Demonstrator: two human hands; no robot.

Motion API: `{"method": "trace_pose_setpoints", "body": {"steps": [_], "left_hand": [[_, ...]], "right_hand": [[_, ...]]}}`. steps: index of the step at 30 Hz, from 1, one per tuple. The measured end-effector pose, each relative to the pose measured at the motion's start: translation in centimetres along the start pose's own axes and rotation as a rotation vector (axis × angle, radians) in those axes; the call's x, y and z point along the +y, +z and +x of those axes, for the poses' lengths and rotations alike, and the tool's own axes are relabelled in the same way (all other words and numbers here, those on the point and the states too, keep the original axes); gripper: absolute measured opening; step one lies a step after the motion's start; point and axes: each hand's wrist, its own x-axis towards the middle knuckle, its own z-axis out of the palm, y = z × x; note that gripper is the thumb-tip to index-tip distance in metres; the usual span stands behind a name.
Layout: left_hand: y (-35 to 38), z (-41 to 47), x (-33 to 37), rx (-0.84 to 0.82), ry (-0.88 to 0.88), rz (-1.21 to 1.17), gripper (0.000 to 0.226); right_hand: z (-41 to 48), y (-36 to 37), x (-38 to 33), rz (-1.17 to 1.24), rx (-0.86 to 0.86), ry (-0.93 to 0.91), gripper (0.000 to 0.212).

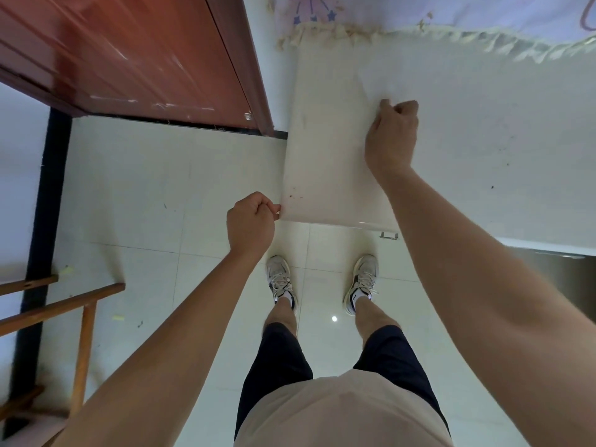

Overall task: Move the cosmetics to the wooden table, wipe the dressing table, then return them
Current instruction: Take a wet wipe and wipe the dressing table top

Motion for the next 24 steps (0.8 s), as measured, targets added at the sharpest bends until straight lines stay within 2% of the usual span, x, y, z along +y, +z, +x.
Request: {"method": "trace_pose_setpoints", "body": {"steps": [5, 7, 8, 11, 14, 16, 18, 20, 22, 24], "left_hand": [[-0.3, -0.1, 0.1, -0.005, 0.008, 0.018, 0.037], [-0.3, -0.1, 0.1, -0.002, -0.008, 0.007, 0.036], [-0.3, -0.1, 0.1, -0.001, -0.013, 0.005, 0.036], [-0.1, -0.3, 0.2, -0.001, -0.020, 0.001, 0.037], [0.0, -0.3, 0.2, 0.008, -0.023, 0.006, 0.037], [0.0, -0.3, 0.1, 0.011, -0.028, 0.009, 0.037], [0.1, -0.3, 0.0, 0.012, -0.026, 0.007, 0.036], [0.1, -0.4, 0.1, 0.016, -0.020, -0.003, 0.037], [0.2, -0.4, 0.2, 0.020, -0.018, -0.016, 0.037], [0.3, -0.4, 0.0, 0.028, -0.030, -0.033, 0.037]], "right_hand": [[-4.6, 2.9, -6.6, -0.159, -0.294, -0.596, 0.046], [-5.5, 2.4, -7.1, -0.058, -0.376, -0.672, 0.043], [-5.7, 1.8, -6.5, 0.034, -0.358, -0.670, 0.040], [-5.2, -1.3, -2.5, 0.276, -0.092, -0.495, 0.041], [-3.5, -3.8, 3.9, 0.334, 0.190, -0.073, 0.047], [-3.0, -5.0, 9.1, 0.234, 0.330, 0.234, 0.049], [-3.7, -5.9, 14.2, 0.020, 0.343, 0.479, 0.048], [-5.4, -6.2, 17.0, -0.146, 0.232, 0.614, 0.050], [-6.7, -5.2, 16.5, -0.170, 0.139, 0.549, 0.042], [-7.7, -3.5, 12.7, -0.094, 0.101, 0.436, 0.026]]}}
